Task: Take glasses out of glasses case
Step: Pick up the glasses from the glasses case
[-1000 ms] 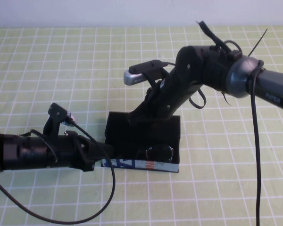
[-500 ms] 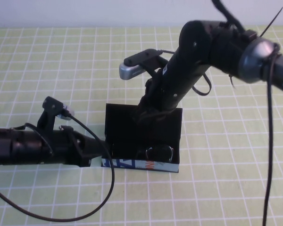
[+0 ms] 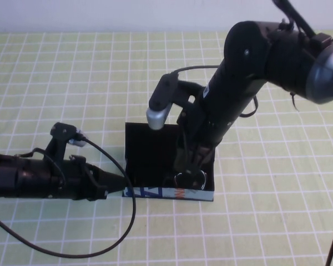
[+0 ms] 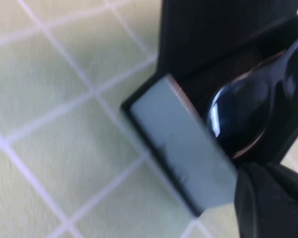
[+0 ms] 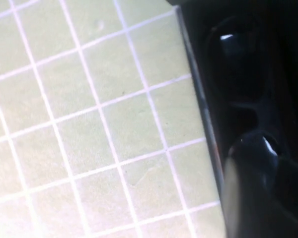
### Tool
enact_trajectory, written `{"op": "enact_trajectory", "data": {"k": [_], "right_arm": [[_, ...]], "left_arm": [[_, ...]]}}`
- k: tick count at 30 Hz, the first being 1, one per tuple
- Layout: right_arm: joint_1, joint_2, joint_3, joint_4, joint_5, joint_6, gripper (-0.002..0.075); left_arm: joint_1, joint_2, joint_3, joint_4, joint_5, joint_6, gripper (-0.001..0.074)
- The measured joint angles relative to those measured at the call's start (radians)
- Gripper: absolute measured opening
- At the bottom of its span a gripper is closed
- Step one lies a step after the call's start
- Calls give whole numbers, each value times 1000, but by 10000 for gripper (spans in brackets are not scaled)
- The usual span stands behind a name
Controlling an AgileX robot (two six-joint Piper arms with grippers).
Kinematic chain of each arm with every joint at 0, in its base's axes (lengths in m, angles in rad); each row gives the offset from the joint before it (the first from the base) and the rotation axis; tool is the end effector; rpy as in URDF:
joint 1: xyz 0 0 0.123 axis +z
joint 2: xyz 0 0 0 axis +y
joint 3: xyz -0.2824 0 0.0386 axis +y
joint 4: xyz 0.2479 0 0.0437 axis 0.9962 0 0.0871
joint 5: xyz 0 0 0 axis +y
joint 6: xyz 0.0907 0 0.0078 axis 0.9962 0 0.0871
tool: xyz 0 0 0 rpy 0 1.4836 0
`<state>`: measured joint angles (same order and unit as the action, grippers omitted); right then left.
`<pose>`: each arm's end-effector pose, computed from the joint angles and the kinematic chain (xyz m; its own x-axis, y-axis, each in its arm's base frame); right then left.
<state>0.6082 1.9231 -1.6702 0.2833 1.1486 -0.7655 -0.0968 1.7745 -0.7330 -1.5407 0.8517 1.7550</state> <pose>0.3217 0.2523 0.2702 -0.2641 -0.8939 -0.3623 -0.9621 0.2704 0.0342 0.2828 -0.0963 0.1498 -0.7012 0.2190 -0.6785 0.6522 0.5814 -0.4864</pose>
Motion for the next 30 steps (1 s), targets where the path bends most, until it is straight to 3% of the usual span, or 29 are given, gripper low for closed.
{"op": "enact_trajectory", "data": {"k": [3, 6, 18, 30], "right_arm": [[0, 25, 2, 17, -4, -96, 214], [1, 48, 2, 22, -23, -173, 259], [5, 116, 2, 23, -106, -348, 277], [5, 118, 2, 26, -132, -367, 277]], "left_arm": [[0, 17, 0, 4, 10, -8, -4], [0, 18, 0, 4, 12, -10, -4], [0, 19, 0, 3, 12, -12, -4], [0, 19, 0, 3, 12, -12, -4]]}}
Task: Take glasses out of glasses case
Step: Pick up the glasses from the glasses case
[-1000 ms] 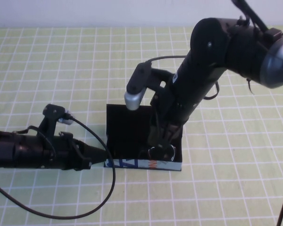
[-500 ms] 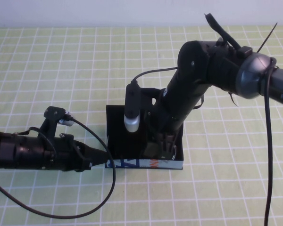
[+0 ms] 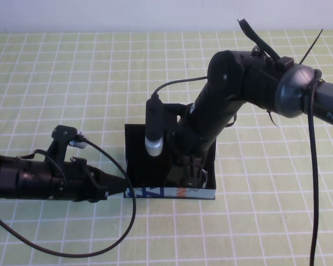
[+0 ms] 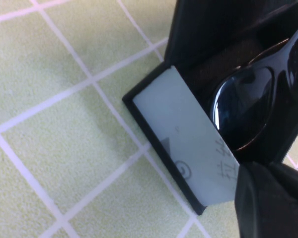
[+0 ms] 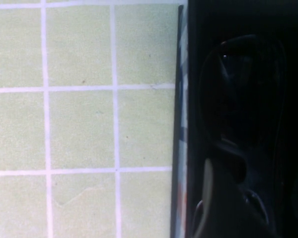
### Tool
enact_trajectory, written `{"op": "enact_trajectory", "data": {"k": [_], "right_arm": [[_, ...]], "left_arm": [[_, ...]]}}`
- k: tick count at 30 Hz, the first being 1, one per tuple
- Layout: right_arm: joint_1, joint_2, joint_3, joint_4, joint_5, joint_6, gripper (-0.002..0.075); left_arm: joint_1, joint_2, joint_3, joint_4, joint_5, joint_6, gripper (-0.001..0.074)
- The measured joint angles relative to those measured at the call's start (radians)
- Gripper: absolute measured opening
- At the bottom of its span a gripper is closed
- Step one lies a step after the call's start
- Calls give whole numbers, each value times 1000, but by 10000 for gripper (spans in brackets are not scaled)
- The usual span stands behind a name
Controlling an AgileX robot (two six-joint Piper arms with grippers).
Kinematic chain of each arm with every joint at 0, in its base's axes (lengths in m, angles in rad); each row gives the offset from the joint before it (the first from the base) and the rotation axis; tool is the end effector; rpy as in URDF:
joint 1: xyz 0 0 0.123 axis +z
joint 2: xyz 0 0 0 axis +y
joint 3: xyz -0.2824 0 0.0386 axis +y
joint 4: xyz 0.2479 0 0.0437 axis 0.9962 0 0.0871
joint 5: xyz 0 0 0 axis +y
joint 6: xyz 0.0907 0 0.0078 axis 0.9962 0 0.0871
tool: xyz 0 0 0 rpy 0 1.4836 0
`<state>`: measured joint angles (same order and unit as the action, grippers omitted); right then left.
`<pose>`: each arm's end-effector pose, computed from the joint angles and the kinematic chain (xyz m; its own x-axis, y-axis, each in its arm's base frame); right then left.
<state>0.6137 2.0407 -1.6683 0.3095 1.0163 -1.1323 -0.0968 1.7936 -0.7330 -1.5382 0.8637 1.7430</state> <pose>0.3414 0.2694 0.2236 0.0618 -0.9280 -0.3674 -0.9951 -0.0287 -0.0951 0.2825 -0.0970 0.1448 -0.7206 0.2140 -0.6595 0.6387 0.5751 -0.5112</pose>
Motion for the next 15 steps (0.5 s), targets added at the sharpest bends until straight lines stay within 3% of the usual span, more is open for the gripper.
{"op": "enact_trajectory", "data": {"k": [15], "right_arm": [[0, 40, 0, 10, -17, -17, 277]], "left_arm": [[0, 0, 0, 0, 0, 0, -4]]}}
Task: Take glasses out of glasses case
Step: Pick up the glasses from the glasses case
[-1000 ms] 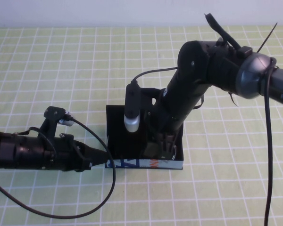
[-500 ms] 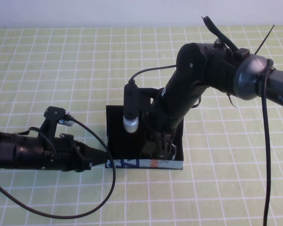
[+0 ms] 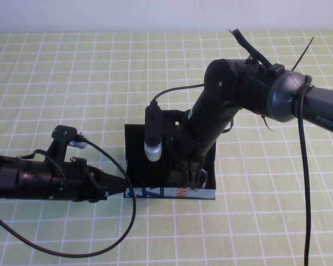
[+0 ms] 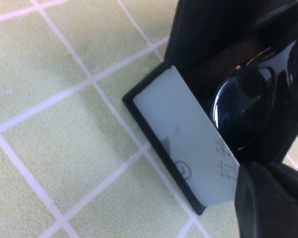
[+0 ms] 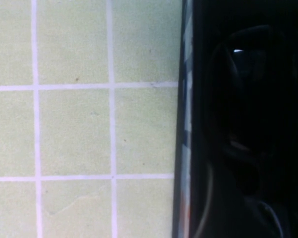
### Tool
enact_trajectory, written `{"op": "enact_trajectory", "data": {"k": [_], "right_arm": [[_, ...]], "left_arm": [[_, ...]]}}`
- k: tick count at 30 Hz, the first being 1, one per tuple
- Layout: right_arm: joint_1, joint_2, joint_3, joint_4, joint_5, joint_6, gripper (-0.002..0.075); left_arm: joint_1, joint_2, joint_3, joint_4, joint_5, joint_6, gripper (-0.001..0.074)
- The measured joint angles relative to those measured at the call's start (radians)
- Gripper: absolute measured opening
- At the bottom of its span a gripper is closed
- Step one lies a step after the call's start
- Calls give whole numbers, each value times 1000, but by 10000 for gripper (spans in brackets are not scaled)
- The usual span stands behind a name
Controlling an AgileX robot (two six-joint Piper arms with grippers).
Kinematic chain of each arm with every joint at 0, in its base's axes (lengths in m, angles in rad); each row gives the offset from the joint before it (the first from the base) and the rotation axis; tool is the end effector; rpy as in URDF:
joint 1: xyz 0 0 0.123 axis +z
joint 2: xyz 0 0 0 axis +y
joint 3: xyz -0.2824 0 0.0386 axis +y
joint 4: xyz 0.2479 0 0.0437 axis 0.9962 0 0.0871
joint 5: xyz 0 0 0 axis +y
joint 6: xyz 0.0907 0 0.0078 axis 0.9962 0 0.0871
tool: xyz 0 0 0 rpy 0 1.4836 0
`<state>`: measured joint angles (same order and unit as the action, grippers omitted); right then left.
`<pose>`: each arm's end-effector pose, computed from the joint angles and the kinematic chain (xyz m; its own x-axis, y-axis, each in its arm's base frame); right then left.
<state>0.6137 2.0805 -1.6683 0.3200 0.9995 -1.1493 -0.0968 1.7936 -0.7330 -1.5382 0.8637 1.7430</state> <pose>0.3454 0.2728 0.2068 0.0624 -0.9304 -0.3611 -0.9964 -0.0370 -0.0768 0.2825 -0.0970 0.1448 -0.7206 0.2140 -0.6595 0.6387 0.5751 -0.5112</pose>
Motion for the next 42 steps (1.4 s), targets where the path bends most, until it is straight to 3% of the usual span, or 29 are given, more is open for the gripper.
{"op": "enact_trajectory", "data": {"k": [15, 25, 36, 42], "right_arm": [[0, 26, 0, -3, 0, -6, 269], [2, 26, -4, -1, 15, -1, 29], [2, -1, -188, -30, 166, 180, 15], [2, -77, -259, -118, 221, 404, 15]], "left_arm": [[0, 0, 0, 0, 0, 0, -4], [0, 2, 0, 0, 4, 0, -4], [0, 3, 0, -2, 41, 0, -4], [0, -59, 0, -4, 52, 0, -4]]}}
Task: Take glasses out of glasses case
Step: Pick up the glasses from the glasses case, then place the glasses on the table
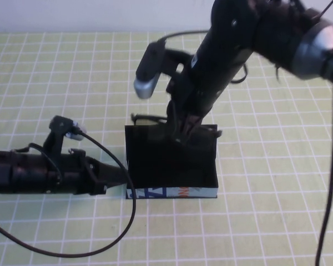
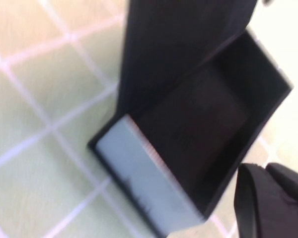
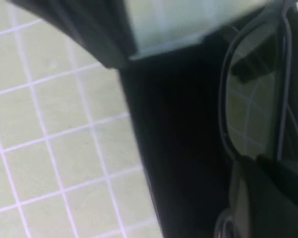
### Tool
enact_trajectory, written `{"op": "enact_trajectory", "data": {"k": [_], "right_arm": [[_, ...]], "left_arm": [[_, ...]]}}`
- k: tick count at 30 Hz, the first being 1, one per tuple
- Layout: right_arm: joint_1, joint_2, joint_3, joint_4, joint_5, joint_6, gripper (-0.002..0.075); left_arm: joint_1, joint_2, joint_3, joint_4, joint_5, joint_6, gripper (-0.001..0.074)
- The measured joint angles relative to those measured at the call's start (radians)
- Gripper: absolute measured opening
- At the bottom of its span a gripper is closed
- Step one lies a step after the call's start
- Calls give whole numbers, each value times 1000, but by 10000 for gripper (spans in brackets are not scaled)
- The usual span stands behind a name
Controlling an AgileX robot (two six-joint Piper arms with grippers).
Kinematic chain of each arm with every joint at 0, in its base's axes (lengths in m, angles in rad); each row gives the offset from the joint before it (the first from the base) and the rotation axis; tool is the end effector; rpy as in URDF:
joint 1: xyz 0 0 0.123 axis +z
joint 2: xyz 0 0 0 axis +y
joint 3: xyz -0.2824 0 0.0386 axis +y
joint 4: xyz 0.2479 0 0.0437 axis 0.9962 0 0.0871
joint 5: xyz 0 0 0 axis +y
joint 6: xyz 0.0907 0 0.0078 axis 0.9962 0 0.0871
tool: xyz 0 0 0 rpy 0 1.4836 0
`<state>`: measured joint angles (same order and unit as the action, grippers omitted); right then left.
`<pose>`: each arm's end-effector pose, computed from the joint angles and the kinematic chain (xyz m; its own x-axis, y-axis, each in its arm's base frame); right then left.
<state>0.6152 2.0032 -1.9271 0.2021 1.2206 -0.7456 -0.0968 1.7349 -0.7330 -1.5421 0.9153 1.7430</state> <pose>0.3461 0.2656 0.3045 -0.2057 -0.8972 -0.3907 -0.9620 0.2587 -0.0876 0.2784 -0.0996 0.1648 -0.6790 0.1992 -0.7066 0.6804 0.5321 -0.5039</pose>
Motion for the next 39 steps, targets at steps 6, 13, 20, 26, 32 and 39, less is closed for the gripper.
{"op": "enact_trajectory", "data": {"k": [6, 13, 20, 26, 32, 39], "right_arm": [[0, -115, 0, -113, 15, 185, 15], [-108, -303, 182, -157, 16, 432, 15], [-274, -411, 561, -70, -155, 585, 15], [-308, -409, 805, 74, -382, 601, 15], [-308, -348, 904, 154, -518, 603, 15], [-308, -278, 908, 171, -540, 603, 71]], "left_arm": [[0, -114, 0, -3, 3, -23, -4], [0, -224, 4, 27, 8, -40, -4], [0, -338, 6, 33, -8, -79, -4], [0, -397, 6, 62, -11, -122, -4], [0, -409, 6, 96, -11, -147, -4], [0, -411, 8, 105, -9, -149, -4]]}}
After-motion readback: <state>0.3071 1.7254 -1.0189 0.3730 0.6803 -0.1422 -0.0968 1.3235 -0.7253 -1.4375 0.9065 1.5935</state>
